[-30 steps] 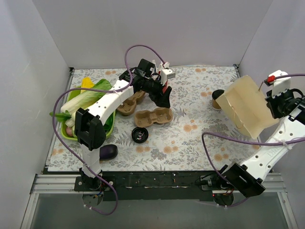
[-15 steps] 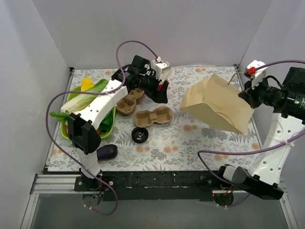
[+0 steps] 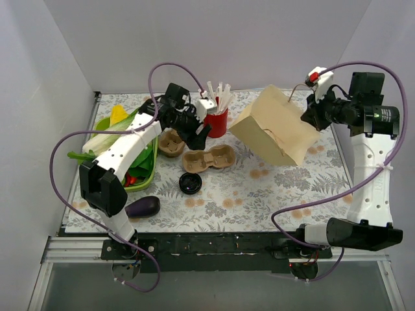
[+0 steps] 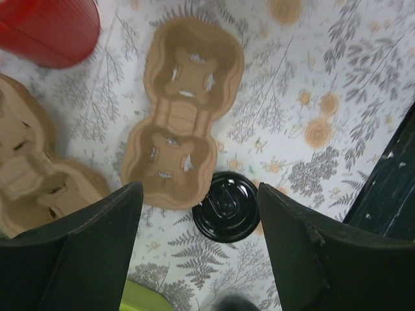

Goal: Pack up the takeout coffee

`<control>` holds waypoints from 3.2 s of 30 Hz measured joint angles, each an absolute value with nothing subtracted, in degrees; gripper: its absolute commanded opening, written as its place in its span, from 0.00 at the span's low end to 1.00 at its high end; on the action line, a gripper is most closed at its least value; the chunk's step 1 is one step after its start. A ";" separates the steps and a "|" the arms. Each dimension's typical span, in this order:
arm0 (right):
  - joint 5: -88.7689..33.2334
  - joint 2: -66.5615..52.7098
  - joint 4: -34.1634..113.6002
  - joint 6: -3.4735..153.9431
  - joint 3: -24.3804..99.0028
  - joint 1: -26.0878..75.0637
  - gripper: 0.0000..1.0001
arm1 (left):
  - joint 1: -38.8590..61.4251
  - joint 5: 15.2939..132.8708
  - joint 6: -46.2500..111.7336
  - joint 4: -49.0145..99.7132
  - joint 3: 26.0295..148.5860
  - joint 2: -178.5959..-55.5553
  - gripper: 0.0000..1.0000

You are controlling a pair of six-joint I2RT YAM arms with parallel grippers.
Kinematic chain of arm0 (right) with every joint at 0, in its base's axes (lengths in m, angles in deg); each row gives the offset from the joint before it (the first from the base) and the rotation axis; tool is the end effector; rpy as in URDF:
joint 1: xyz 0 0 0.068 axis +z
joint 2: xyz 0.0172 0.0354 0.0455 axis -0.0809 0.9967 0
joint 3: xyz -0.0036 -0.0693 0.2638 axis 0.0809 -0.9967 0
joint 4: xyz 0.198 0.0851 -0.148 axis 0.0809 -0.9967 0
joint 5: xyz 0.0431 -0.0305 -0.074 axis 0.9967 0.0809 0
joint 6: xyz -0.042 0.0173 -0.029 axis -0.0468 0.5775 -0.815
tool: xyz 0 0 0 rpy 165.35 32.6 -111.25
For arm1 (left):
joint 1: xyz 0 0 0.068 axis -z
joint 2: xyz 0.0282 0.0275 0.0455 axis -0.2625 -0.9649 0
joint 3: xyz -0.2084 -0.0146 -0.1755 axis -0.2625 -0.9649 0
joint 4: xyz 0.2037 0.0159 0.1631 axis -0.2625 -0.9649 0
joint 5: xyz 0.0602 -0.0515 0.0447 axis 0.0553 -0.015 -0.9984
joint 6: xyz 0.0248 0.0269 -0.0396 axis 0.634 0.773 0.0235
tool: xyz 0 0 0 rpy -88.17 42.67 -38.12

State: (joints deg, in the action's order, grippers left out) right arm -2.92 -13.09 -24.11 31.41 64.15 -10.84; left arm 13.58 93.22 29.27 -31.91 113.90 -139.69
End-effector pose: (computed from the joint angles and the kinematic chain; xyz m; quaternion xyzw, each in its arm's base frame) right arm 0.2247 -0.0051 0.4725 -0.3487 0.7946 0.0745 0.4913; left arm 0.3099 -0.1889 0.3522 0.1826 0.9098 -0.3200 0.1912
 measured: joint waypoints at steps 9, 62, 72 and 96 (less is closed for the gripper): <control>-13.78 -8.90 -23.52 37.90 63.93 -6.11 0.01 | 15.70 85.09 15.68 -31.12 110.80 -145.85 0.66; -17.37 -12.92 -23.32 41.07 57.44 -5.94 0.01 | 16.86 91.65 45.99 -14.08 100.06 -153.61 0.47; -17.50 -12.92 -23.19 41.09 57.01 -5.94 0.01 | 16.86 91.25 45.95 -13.94 100.06 -153.89 0.46; -17.72 -12.57 -22.89 41.07 56.37 -5.94 0.01 | 16.92 90.92 45.34 -13.38 99.82 -153.89 0.54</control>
